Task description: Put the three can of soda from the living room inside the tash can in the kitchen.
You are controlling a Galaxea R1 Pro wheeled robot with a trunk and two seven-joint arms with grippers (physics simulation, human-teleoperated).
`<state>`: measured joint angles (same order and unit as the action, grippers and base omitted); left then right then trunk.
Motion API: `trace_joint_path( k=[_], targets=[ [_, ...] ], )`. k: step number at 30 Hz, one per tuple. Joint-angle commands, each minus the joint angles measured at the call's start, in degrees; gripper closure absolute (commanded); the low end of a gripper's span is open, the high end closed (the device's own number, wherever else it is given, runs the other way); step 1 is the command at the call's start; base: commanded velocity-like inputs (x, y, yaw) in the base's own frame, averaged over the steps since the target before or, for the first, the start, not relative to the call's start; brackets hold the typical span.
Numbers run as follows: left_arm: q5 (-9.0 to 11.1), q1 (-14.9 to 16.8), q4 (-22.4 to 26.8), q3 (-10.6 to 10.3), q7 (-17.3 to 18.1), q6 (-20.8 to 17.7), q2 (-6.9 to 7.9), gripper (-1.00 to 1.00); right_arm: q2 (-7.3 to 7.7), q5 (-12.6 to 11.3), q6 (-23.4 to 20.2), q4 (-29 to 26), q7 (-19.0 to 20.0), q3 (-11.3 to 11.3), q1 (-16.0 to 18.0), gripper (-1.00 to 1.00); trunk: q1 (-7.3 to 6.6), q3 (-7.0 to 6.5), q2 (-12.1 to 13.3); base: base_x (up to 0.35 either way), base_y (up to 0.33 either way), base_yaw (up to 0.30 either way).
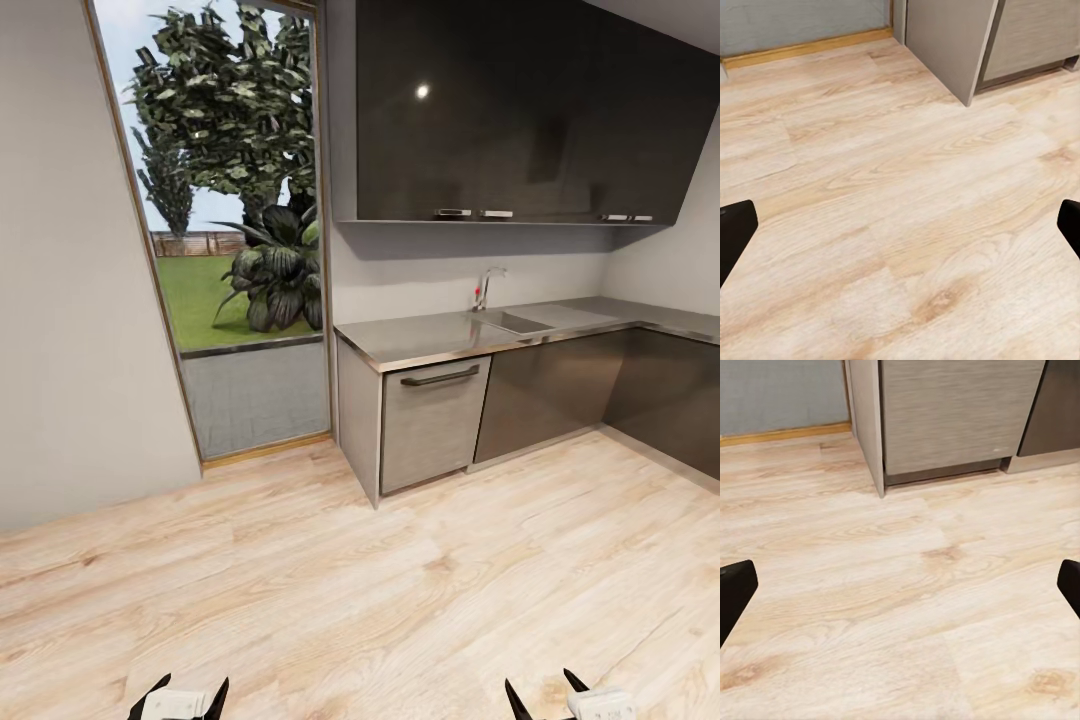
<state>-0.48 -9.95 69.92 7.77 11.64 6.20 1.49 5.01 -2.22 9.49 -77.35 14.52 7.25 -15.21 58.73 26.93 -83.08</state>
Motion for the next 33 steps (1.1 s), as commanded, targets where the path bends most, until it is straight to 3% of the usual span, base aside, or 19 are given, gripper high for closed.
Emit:
trace_joint_path(
  k=[1, 33],
  targets=[
    [0.02, 0.0, -0.05, -0.01, -0.01, -0.01, 0.0, -1.0, 0.0, -0.01, 0.0, 0.02, 0.01, 0.01, 0.0, -1.0, 0.0, 0.0, 0.0, 0.0, 0.0, 0.0],
    [-0.23, 0.02, -0.32, -0.02, -0.04, 0.03, -0.09, -1.0, -0.01, 0.1, 0.0, 1.71, -0.01, -0.05, 0.09, -1.0, 0.0, 0.0, 0.0, 0.0, 0.0, 0.0]
  ],
)
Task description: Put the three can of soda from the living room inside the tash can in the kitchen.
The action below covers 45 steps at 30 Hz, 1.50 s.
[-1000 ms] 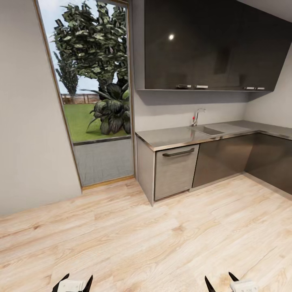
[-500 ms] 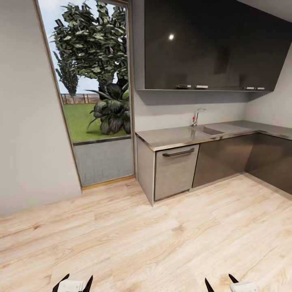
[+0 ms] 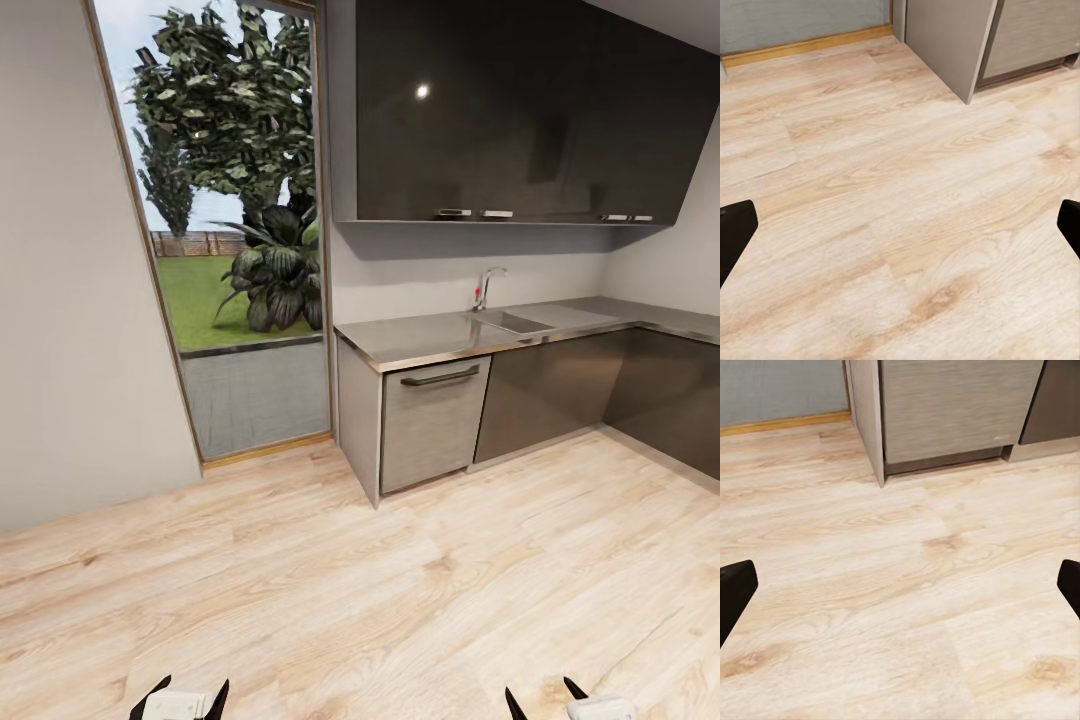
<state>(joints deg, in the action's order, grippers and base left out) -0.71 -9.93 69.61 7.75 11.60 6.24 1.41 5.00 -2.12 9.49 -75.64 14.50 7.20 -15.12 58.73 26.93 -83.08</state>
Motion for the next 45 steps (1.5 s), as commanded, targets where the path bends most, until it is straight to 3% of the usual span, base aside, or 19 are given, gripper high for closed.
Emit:
trace_joint_path(
  k=[1, 30, 45],
  targets=[
    [-0.02, 0.0, 0.0, 0.0, 0.0, 0.0, 0.0, -1.0, 0.0, 0.02, -0.02, 0.01, 0.02, -0.02, 0.0, -1.0, 0.0, 0.0, 0.0, 0.0, 0.0, 0.0],
    [-0.18, 0.0, -0.26, -0.01, -0.4, 0.18, 0.0, -1.0, -0.15, -0.44, 0.0, 0.06, -0.09, -0.34, 0.09, -1.0, 0.0, 0.0, 0.0, 0.0, 0.0, 0.001],
    [-0.2, 0.0, -0.26, 0.01, -0.44, 0.18, -0.03, -1.0, -0.85, -0.02, 0.0, 0.06, -0.51, -0.35, 0.09, -1.0, 0.0, -0.22, 0.0, 0.0, 0.0, 0.201]
  ],
)
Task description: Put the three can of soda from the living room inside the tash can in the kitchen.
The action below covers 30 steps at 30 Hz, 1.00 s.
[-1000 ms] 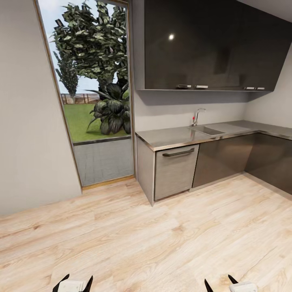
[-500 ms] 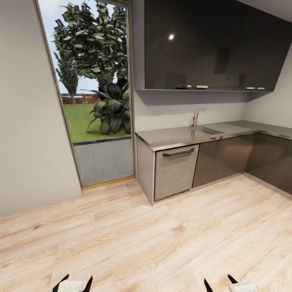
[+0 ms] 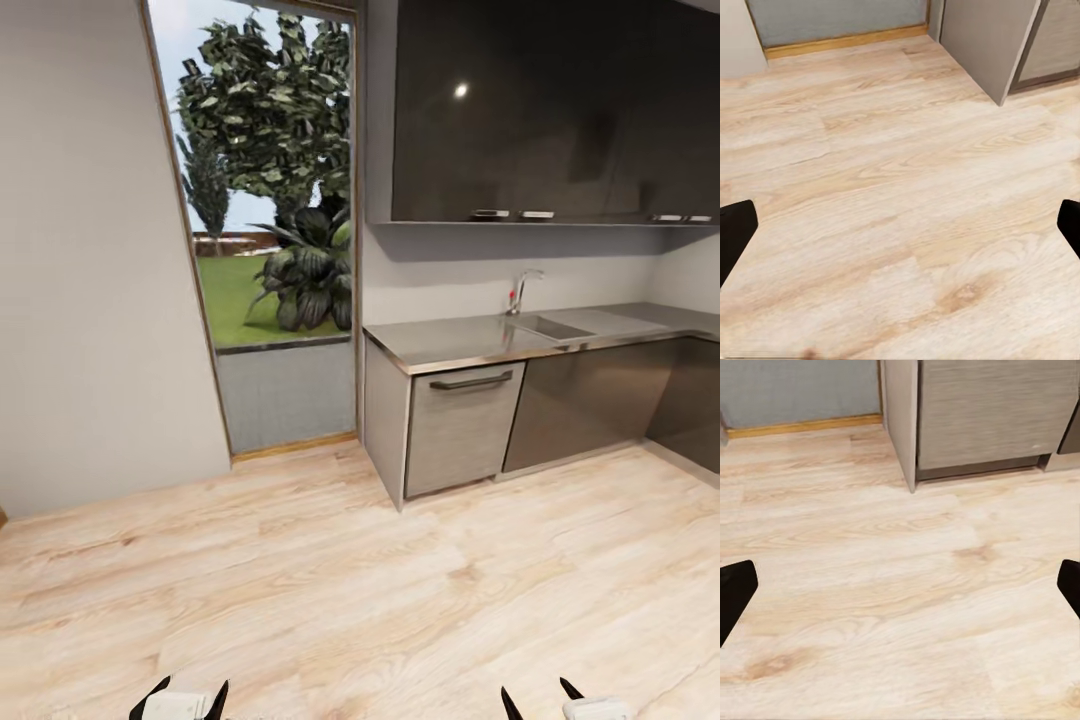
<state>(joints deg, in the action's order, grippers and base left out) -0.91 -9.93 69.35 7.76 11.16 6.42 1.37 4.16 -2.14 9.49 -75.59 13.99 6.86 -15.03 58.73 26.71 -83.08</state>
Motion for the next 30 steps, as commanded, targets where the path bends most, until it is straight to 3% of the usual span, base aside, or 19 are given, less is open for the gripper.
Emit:
trace_joint_path(
  k=[1, 11, 30],
  targets=[
    [-0.02, 0.0, 0.0, 0.02, 0.0, 0.0, -0.02, -1.0, -0.01, 0.01, 0.0, 0.0, 0.0, 0.0, 0.0, -1.0, 0.0, -0.02, 0.0, 0.0, 0.0, 0.24],
    [-0.06, 0.0, 0.0, -0.02, 0.0, 0.0, -0.05, -1.0, -0.03, 0.02, 0.0, 0.04, -0.01, -0.05, 0.0, -1.0, 0.0, -0.21, 0.0, -0.058, 0.0, 0.241],
    [0.0, 0.0, 0.0, -0.11, 0.0, 0.0, -0.06, -1.0, -0.03, 0.1, -0.03, 0.75, -0.27, -1.96, 0.0, -1.0, 0.0, -0.28, 0.0, -0.208, 0.0, 0.229]
  ],
)
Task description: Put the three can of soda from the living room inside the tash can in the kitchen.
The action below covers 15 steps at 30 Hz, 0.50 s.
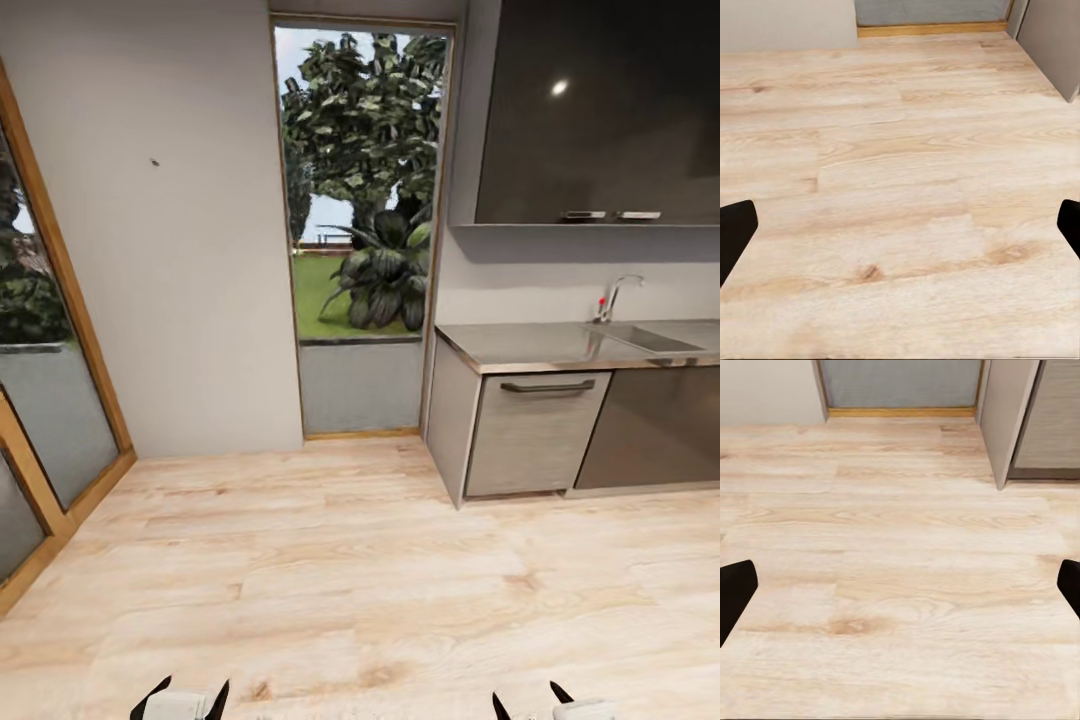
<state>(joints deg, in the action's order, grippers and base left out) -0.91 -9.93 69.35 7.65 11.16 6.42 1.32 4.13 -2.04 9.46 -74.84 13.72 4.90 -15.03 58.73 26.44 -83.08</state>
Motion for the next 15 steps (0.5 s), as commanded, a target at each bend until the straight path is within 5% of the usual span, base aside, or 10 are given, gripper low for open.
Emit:
trace_joint_path(
  k=[1, 15],
  targets=[
    [0.01, 0.0, 0.0, 0.0, 0.0, 0.0, 0.0, -1.0, 0.0, 0.0, -0.01, 0.05, 0.0, -0.03, 0.0, -1.0, 0.0, 0.04, 0.0, -0.217, 0.0, 0.183],
    [0.03, 0.0, 0.04, -0.1, 0.0, 0.0, 0.0, -1.0, 0.0, 0.1, -0.05, 0.97, -0.18, -2.52, 0.0, -1.0, 0.0, 0.91, 0.0, -0.202, 0.0, 0.162]
  ],
)
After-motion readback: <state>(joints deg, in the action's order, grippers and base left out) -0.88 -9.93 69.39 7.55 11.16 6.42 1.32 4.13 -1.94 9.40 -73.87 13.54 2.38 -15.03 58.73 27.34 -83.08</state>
